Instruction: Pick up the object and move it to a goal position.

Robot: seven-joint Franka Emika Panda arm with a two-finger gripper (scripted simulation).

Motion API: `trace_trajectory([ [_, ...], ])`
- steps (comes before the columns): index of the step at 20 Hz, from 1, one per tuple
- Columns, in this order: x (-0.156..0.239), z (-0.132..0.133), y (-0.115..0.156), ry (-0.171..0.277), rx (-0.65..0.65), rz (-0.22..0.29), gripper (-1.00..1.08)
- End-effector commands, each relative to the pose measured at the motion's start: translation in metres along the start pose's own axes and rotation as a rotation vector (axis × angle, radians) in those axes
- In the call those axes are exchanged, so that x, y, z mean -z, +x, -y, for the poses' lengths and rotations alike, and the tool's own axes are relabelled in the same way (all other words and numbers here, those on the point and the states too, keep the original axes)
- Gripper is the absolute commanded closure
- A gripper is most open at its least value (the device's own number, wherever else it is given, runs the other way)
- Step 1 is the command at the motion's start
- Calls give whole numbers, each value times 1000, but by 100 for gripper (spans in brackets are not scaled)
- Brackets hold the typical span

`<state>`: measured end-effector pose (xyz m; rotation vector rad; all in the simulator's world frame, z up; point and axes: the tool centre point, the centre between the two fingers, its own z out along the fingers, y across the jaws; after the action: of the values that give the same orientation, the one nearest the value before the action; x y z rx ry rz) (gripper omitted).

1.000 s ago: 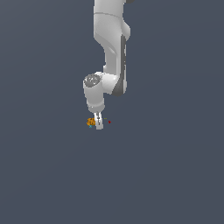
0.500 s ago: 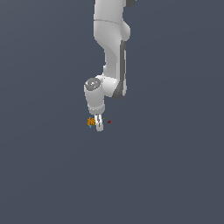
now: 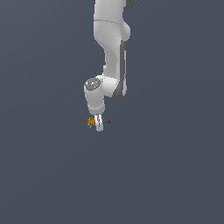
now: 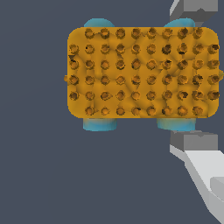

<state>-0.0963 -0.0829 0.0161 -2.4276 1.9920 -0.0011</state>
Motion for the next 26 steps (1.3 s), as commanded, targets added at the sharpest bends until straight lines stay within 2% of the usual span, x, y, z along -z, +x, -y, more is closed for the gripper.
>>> trace_trajectory([
  [1,0,1,-2,0,1,0,108],
  [6,3,10,-17,0,1,0,108],
  [11,7,28,-46,0,1,0,108],
  [26,29,114,-183,-1,1,-1,108],
])
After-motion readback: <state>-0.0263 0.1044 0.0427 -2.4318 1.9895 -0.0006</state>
